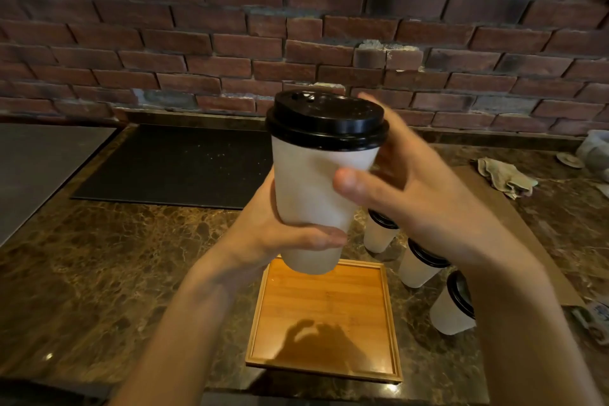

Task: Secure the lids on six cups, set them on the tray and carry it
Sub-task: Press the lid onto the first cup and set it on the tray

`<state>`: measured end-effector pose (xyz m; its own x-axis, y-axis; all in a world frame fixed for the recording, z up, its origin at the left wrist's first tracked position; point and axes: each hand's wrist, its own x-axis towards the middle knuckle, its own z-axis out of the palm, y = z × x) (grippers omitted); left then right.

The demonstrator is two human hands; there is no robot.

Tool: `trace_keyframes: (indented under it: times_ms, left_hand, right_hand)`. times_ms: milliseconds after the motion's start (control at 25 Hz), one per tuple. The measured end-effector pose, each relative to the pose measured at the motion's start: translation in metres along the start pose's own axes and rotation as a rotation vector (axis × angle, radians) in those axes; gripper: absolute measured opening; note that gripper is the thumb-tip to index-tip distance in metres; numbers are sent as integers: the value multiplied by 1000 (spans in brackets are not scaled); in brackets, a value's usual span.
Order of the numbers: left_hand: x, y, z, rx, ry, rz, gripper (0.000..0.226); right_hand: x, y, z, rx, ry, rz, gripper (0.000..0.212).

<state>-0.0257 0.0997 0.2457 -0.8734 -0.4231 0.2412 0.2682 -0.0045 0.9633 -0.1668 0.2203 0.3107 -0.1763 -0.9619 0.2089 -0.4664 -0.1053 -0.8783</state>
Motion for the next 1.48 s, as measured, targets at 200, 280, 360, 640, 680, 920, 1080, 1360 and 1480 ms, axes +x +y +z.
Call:
trace_keyframes:
  times_ms: [200, 280, 360, 640, 680, 920, 1080, 1360, 1480]
  left_hand:
    - [0, -3, 2, -39, 56, -74, 111]
    - [0, -6, 3, -22, 61, -71, 111]
    - [0, -10, 4, 11, 81, -73, 113]
    - [2, -27, 10, 164, 218, -49, 99]
    - [4, -28, 12, 192, 238, -43, 101]
    - [13, -39, 19, 303, 336, -68, 81]
    - [12, -38, 17, 313, 318, -61, 72]
    - [10, -32, 16, 260, 290, -43, 86]
    - [10, -30, 15, 253, 281, -39, 77]
  right_hand:
    - [-6, 15, 21, 74, 15, 27, 68]
    - [-6, 19, 23, 75, 58, 48, 66]
    - [-5, 20, 26, 81, 89, 59, 72]
    - [-1, 28, 36, 123, 198, 146, 89]
    - [0, 29, 38, 118, 229, 158, 92]
    - [4, 36, 46, 109, 316, 212, 96]
    - [5, 38, 47, 123, 328, 194, 95]
    - [6, 37, 45, 132, 345, 175, 84]
    - [6, 37, 41, 150, 337, 169, 83]
